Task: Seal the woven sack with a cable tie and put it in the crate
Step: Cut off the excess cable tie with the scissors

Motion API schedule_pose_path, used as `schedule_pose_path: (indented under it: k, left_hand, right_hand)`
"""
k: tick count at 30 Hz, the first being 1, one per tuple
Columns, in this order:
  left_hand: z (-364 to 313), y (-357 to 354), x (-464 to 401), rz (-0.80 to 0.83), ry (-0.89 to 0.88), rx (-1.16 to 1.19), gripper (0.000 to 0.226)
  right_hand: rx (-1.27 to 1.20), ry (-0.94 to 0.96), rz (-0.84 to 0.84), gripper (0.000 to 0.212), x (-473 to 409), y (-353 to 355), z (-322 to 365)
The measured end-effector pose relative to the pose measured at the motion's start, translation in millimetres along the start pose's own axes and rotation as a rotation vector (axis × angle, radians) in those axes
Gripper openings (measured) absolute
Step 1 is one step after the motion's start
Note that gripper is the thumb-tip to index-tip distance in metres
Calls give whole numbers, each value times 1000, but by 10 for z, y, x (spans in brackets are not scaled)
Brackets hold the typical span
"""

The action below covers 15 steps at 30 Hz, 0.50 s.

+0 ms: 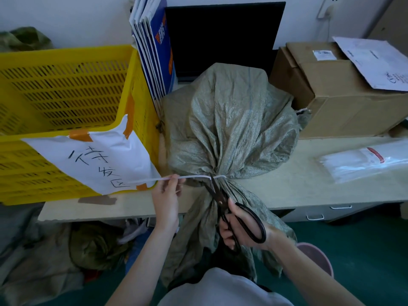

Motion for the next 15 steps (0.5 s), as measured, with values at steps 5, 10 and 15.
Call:
schedule_pose_path:
  k: [5,10,15]
  left_hand:
    - [12,-1,78,16,26,44,16]
    - [13,29,159,11,23,65,21]
    - [67,62,186,-10,40,93,24]
  right_hand:
    - [-9,22,-19,66,-73,-16,97]
    - [-20,48,-66,66,-122,-8,151]
    - [25,114,-129,63,-143,11,171]
Point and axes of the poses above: each hand's wrist, its own x-axis away from the middle knuckle, its own y-axis out of the back of the hand, z = x × y, the point moved 7 cm from there along -x, towards the middle knuckle, and after that the axes turned 8 degrees about -z, right-handed, at the moved point
